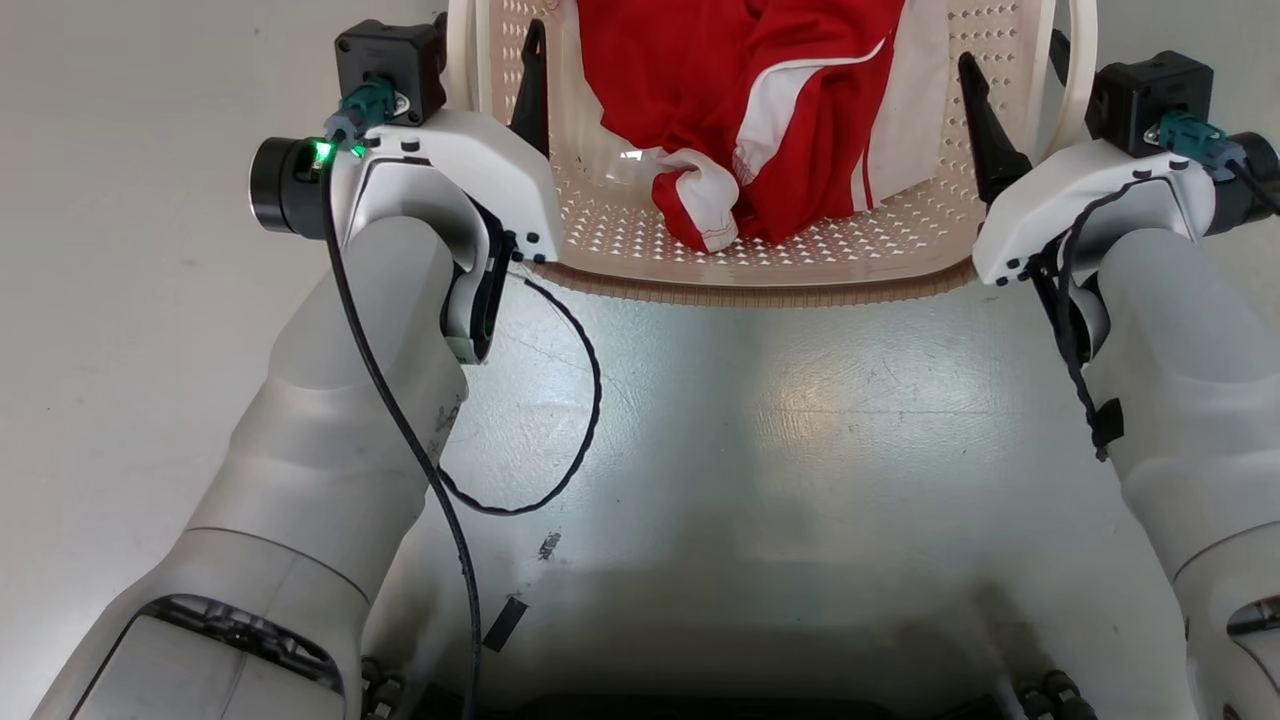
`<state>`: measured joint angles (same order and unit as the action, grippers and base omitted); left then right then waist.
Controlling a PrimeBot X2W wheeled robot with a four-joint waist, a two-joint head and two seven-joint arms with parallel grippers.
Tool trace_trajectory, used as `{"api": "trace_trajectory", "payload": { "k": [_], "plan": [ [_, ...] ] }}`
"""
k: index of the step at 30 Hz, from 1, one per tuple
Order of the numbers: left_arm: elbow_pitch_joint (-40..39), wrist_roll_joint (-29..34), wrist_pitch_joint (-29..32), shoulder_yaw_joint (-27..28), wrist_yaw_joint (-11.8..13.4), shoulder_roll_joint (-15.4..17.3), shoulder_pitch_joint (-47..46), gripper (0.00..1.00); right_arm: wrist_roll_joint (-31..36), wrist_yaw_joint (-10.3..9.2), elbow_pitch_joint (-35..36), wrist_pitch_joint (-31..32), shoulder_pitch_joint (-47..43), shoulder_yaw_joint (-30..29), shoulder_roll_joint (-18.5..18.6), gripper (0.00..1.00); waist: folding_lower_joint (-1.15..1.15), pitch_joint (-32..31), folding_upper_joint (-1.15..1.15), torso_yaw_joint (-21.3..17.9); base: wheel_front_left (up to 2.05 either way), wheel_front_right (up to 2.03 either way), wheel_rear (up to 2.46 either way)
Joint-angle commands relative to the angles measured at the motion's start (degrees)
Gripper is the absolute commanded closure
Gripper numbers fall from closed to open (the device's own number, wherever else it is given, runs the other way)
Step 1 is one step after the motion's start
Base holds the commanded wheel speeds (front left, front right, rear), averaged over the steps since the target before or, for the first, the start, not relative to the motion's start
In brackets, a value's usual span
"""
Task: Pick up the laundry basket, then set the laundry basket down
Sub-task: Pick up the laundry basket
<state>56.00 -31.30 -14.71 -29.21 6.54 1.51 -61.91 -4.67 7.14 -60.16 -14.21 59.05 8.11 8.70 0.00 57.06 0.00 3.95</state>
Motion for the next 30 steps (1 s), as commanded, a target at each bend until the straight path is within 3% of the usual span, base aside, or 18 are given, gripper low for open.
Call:
{"api": "trace_trajectory", "payload": {
  "k": [1,30],
  "plan": [
    [0.1,-0.3,-0.3,0.3,0.1,1.4,-0.1,0.00,-0.2,0.35,0.1,-0.8,-1.4,0.8,-1.3,0.00,0.00,0.0,0.00,-0.1,0.00,0.00,0.00],
    [6.9,-4.2,-0.3,-5.0,0.0,1.4,-3.4,0.00,0.4,0.35,-0.1,-0.8,-1.4,0.5,-1.9,0.00,0.00,0.6,0.00,-0.9,0.00,0.00,0.00]
  ]
}}
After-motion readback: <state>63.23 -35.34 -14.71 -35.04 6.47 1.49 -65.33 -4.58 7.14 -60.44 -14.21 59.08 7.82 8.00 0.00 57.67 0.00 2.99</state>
